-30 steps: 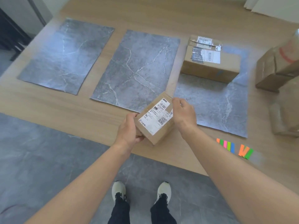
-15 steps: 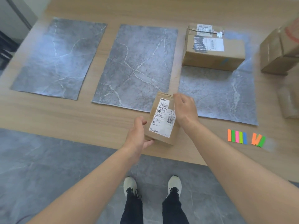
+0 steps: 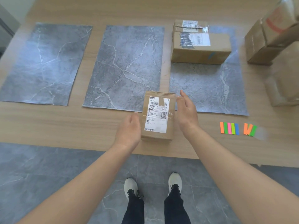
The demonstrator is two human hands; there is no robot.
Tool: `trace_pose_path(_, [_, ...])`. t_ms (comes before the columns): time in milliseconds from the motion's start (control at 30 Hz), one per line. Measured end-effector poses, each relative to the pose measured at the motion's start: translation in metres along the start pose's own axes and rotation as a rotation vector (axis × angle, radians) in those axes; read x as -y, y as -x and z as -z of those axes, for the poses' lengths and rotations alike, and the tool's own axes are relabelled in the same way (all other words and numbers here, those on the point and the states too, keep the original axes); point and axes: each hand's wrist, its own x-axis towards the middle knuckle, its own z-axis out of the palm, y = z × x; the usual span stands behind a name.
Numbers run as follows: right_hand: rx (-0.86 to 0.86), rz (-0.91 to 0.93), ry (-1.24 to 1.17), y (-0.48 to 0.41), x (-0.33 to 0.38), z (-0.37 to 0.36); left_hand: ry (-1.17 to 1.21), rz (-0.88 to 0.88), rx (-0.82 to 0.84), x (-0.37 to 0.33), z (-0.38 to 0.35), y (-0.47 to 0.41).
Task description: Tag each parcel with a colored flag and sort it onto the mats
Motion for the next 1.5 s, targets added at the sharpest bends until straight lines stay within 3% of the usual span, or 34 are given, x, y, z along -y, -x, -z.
trace_pose_path(167, [-0.053, 0.012, -0.058, 0.001, -0.015, 0.031, -0.057, -0.307, -0.065, -0.022, -0.021, 0.0])
trace_pose_path(367, [-0.117, 0.006, -0.09, 0.001, -0.024, 0.077, -0.006, -0.406, 0.083, -0.051, -0.063, 0.013])
trace_pose_path(833, [-0.311, -0.063, -0.044, -0.013, -0.082, 0.201, 0.023, -0.28, 0.393, -0.073, -0.203, 0.029])
trace_pose_path(967, [-0.258, -0.044, 0.127, -0.02, -0.102, 0.225, -0.003, -0.278, 0.434, -0.071, -0.232, 0.028])
trace_pose_path(1067, [-0.191, 0.086, 0.368, -0.028, -0.118, 0.24, -0.029, -0.252, 0.464, -0.069, -0.251, 0.025])
trace_pose_path(1300, [0.17, 0.254, 0.693, -0.055, -0.137, 0.261, -0.033, -0.228, 0.517, -0.063, -0.275, 0.022])
trace_pose_path(1500, [0.236, 0.24, 0.736, -0.071, -0.137, 0.264, -0.215, -0.363, 0.532, -0.063, -0.28, 0.02])
